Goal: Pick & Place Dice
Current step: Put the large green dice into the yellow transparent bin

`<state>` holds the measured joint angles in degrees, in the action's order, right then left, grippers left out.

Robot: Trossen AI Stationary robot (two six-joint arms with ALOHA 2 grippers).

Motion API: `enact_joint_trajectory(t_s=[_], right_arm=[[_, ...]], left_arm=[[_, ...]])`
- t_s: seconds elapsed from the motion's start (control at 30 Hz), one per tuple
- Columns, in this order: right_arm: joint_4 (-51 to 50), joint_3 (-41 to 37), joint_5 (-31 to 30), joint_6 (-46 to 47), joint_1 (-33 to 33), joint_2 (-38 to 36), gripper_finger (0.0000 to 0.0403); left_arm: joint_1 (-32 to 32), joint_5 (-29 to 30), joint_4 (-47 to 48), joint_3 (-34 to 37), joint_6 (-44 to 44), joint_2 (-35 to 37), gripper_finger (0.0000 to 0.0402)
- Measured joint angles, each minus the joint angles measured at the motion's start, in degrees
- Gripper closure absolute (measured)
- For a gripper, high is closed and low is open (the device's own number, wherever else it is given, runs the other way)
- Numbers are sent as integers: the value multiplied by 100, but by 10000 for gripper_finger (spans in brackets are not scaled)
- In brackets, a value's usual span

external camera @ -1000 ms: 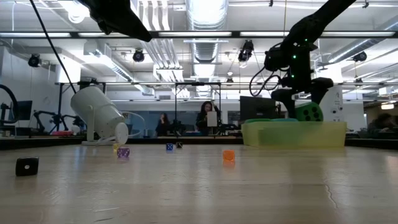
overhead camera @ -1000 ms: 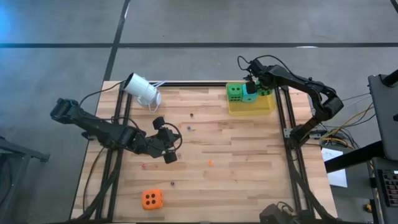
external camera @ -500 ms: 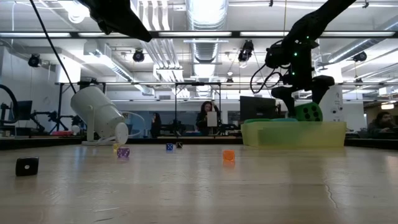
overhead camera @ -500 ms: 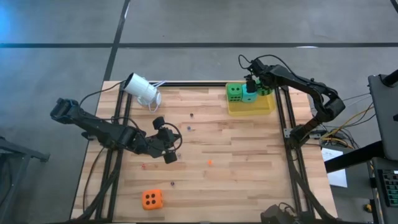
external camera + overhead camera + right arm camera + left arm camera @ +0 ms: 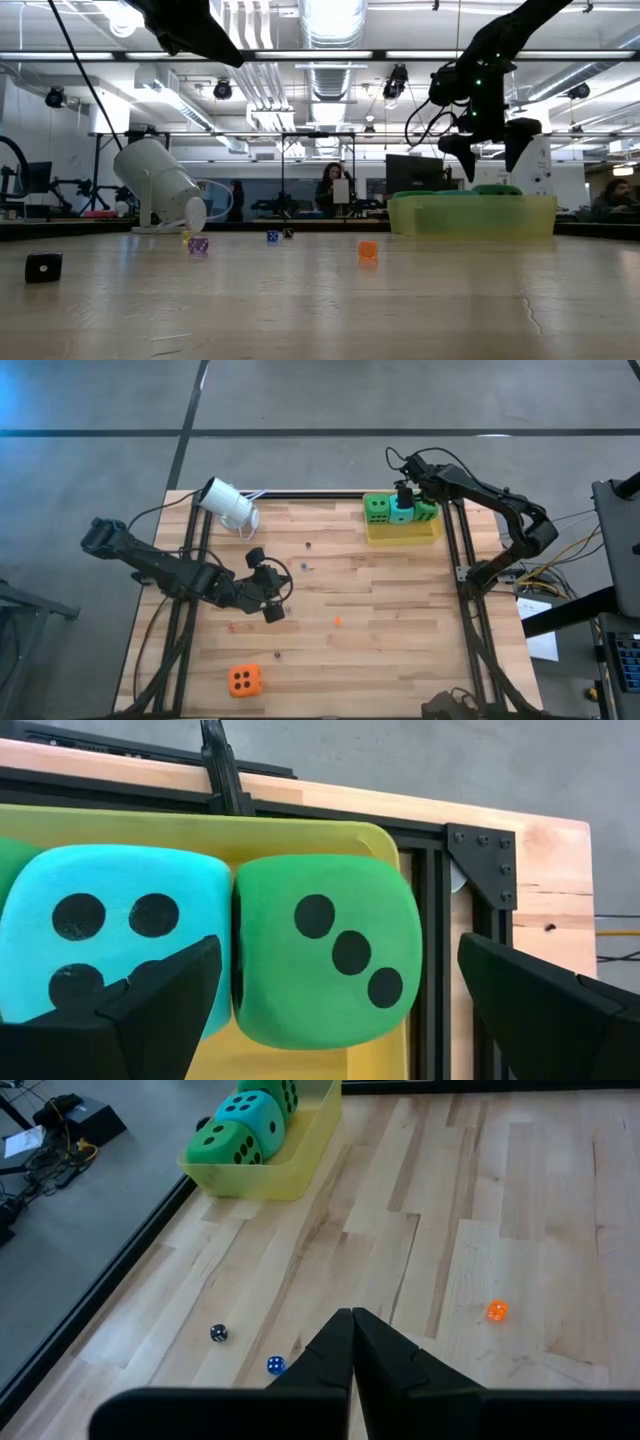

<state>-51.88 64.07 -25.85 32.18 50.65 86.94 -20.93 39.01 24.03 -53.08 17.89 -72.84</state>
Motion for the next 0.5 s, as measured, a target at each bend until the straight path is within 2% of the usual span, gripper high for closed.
enact_joint_trajectory(t_s=[0.37,0.5], right_arm=[[115,-7,-10,130,4,-25,3],[288,-13,212,226,4,-23,3]], left_arm=[[0,-1,0,0,0,0,390],[0,1,0,0,1,0,390]])
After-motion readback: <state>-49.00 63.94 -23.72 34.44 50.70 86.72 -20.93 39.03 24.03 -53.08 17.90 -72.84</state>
